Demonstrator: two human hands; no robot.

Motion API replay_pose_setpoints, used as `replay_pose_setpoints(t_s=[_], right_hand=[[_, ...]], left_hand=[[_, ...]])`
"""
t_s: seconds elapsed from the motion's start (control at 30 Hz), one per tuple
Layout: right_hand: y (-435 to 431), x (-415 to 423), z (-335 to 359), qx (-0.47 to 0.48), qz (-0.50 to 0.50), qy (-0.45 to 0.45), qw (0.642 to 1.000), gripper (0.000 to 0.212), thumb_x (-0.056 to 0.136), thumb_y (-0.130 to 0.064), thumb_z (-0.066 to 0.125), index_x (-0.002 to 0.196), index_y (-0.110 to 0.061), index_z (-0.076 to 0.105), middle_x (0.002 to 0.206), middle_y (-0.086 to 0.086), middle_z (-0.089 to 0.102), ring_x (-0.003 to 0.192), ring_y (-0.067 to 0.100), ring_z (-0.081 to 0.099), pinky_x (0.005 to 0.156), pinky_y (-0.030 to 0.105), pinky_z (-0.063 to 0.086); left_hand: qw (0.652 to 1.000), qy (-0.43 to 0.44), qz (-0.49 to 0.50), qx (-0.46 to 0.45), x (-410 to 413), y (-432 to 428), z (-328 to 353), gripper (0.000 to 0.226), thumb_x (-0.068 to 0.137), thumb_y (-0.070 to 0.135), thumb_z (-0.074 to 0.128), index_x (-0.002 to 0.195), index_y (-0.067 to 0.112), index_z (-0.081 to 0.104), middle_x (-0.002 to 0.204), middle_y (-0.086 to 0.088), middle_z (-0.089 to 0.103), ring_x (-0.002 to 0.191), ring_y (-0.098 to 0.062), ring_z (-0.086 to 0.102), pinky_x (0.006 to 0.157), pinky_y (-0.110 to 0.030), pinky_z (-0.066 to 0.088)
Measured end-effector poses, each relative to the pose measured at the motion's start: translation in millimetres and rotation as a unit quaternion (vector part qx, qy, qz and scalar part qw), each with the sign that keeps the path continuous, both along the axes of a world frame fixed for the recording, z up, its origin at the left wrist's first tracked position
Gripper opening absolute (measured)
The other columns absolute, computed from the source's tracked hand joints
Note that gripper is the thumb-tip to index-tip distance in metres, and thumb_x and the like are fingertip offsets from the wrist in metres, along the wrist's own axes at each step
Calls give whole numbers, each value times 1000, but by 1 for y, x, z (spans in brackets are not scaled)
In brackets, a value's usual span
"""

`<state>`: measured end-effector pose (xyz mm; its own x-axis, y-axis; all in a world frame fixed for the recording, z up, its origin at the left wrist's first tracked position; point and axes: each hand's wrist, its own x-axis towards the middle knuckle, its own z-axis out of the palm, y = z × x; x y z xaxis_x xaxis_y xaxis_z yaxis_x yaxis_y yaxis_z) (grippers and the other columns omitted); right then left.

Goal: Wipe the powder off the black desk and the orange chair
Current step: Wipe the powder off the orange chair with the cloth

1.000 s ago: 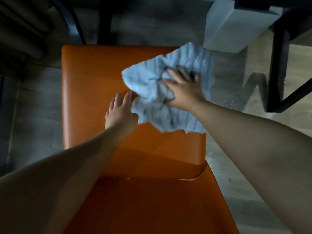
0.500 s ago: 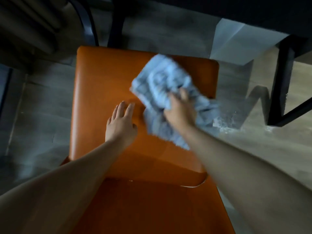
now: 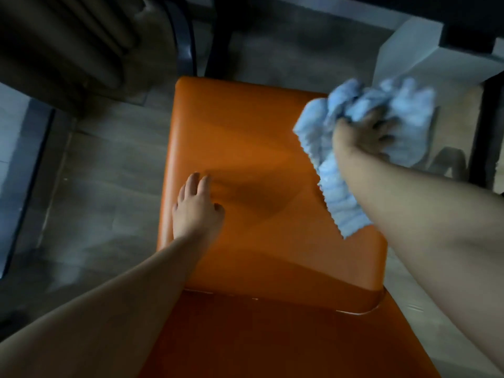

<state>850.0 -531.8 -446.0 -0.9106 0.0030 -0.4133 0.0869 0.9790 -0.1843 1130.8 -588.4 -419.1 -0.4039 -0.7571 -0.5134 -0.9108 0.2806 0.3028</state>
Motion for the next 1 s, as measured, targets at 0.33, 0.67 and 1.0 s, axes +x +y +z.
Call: replay_pose_setpoints(t_s=[0.33,0.67,1.0], right_hand=[[-154,180,5,-18,495,-45,867,81,77,-63,55,145,-42,15,158,4,-12,140,46,-9,99,76,0],[-1,318,-2,-42,712,-126,689,47,88,-35,55,134,-35,44,158,-10,11,145,28,-6,106,67,-9],[90,245,48,111,616,-201,754,36,83,-43,55,118,-35,51,134,-1,50,124,24,46,91,35,42]], left_hand=[[952,54,301,-3,67,-45,1,59,85,4,43,142,16,33,148,-7,35,132,-28,36,107,-39,30],[916,-55,378,121,136,-32,3,43,86,13,43,129,10,43,130,-18,50,115,-36,51,94,-38,43],[952,-13,219,215,159,6,40,35,88,13,48,123,14,55,123,-16,57,103,-31,58,82,-32,46]])
